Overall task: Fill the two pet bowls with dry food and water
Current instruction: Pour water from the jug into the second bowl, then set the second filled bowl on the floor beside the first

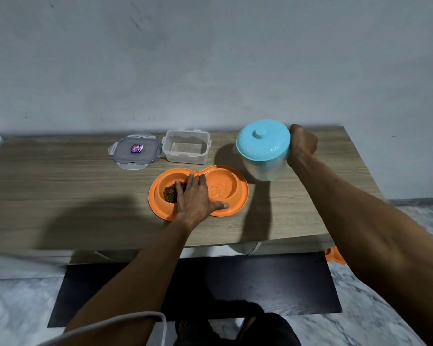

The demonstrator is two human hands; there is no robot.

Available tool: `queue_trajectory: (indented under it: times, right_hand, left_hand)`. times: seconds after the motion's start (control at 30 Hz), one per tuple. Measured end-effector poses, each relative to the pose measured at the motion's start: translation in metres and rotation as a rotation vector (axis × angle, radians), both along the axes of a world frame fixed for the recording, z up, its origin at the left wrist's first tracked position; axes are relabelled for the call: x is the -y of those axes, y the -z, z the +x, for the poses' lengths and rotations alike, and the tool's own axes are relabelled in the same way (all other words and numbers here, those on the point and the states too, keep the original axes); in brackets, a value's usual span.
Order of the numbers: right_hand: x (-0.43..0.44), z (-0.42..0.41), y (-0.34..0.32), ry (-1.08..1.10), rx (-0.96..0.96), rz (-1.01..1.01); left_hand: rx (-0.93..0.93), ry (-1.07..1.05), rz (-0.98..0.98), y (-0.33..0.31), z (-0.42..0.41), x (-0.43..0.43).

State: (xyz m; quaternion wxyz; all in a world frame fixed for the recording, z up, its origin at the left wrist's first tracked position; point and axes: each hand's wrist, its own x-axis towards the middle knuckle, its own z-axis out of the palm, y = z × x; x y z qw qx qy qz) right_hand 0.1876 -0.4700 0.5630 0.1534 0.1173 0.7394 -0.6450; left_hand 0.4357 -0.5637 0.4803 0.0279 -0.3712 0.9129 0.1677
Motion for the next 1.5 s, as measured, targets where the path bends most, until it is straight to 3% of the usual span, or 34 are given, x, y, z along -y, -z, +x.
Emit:
queue_trajectory:
  times: [0.6, 0.8, 0.9, 1.13, 1.2, 1.33, 1.5]
  right_hand:
    - [0.010, -0.021, 0.032, 0.134, 0.144, -0.248]
    - [0.000, -0.012, 0.029, 0.125, 0.114, -0.337]
    - [-0.013, -0.006, 0.032, 0.165, 0.142, -0.351]
    - [-0.029, 0.043, 0.056, 0.198, 0.179, -0.082]
    - [-0.025, 0.058, 0.066, 0.161, 0.183, 0.023]
    - [-0.006, 0.104, 0.069, 0.026, 0.154, 0.179]
    - [0.008, 0.136, 0.086, -0.207, 0.094, 0.425]
  left_hand:
    - [0.028, -0.010, -0.001, -0.002, -0.001, -0.003]
    - [0.028, 0.013, 0.006, -0.001, 0.000, 0.000]
    - [-0.050, 0.021, 0.011, -0.002, 0.006, 0.004]
    - [-0.254, -0.222, -0.026, -0.002, 0.038, 0.027]
    - [-0.234, -0.355, -0.047, -0.002, 0.051, 0.037]
    - [-0.164, -0.547, 0.103, 0.006, 0.070, 0.055]
    - [-0.097, -0.612, 0.226, 0.015, 0.085, 0.072]
